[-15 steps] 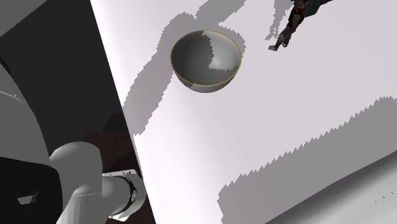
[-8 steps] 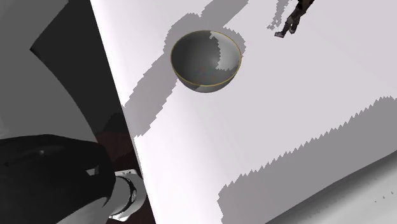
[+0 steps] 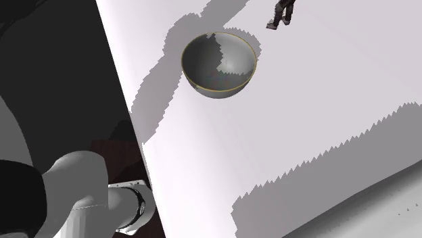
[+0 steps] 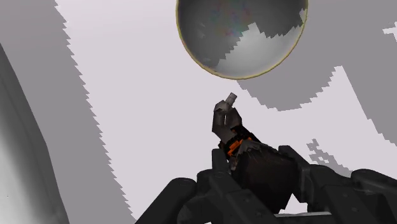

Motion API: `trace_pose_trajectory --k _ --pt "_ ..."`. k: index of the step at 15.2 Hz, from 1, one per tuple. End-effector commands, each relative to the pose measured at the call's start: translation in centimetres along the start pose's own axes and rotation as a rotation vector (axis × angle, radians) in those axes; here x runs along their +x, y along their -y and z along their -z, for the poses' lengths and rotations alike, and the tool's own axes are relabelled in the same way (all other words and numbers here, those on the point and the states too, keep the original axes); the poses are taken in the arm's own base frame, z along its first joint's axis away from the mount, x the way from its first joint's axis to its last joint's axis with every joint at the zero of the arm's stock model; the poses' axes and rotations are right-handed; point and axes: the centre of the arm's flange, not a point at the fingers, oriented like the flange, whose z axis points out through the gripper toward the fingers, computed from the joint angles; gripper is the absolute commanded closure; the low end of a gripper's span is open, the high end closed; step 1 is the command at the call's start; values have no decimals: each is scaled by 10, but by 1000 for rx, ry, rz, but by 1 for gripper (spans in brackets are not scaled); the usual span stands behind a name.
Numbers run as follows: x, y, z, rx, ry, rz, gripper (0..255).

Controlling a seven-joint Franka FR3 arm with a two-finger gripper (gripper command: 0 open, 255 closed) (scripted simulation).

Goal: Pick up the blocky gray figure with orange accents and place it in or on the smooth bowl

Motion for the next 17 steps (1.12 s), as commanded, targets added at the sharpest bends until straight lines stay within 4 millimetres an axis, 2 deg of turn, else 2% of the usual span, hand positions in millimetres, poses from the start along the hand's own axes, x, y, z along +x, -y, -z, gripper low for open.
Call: trace_pose_trajectory --k 1,6,7,17 --pt "-23 7 7 0 1 -1 255" --pt "-82 24 32 0 1 -1 255" --pt "-99 28 39 0 1 -1 255" --pt "-106 28 -13 0 1 -1 255"
